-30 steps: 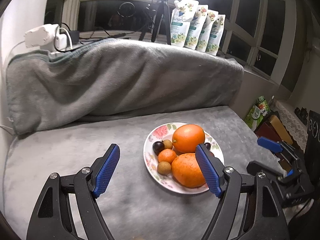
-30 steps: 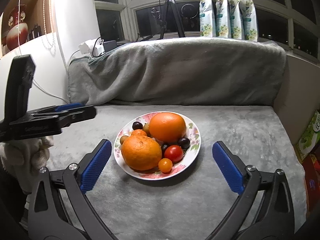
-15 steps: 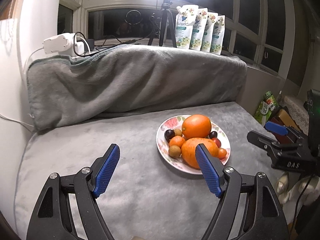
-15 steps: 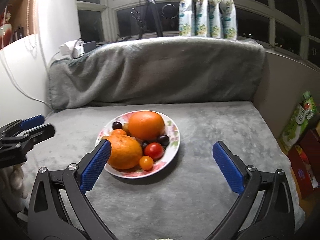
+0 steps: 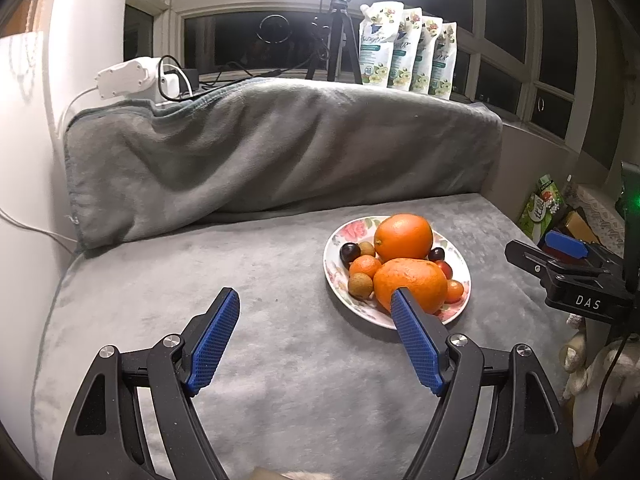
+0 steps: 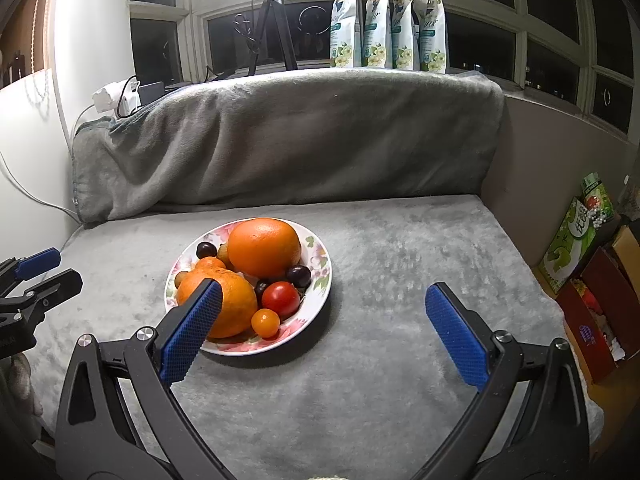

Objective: Organize fruits

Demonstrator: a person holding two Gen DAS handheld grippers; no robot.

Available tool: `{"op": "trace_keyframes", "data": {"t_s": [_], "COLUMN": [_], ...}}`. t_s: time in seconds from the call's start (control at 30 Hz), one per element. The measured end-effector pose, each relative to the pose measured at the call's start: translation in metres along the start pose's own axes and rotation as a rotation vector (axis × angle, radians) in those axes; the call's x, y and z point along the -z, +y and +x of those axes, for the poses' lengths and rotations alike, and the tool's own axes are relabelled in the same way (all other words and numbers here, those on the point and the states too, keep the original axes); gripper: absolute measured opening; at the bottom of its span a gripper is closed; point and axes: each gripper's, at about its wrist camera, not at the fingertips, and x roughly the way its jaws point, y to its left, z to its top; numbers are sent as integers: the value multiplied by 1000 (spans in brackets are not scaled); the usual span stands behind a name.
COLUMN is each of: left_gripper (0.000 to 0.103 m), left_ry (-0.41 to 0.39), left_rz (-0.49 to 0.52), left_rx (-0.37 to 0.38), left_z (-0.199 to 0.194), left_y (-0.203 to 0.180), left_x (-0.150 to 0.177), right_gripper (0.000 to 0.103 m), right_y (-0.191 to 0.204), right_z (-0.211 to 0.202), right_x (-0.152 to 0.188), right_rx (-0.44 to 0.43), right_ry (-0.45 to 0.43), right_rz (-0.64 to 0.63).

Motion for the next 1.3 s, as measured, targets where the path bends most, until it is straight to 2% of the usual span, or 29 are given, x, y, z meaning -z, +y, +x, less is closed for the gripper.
{"op": "trace_keyframes", "data": {"t_s": [0.43,1.3], "left_gripper": [78,78], "left_ry": [-19,-12], "left_rz": [-14,-16], "left_rx": [-32,-47], "left_z": [-8,-6], "left_y": [4,5], "left_x": [0,2], "right_gripper": [103,103], "right_y": [4,8], "right_z": [-2,1], "right_x": [0,1], "right_rx": [-7,-16], "right_ry": [1,4], "right_rz": [-5,-6]}}
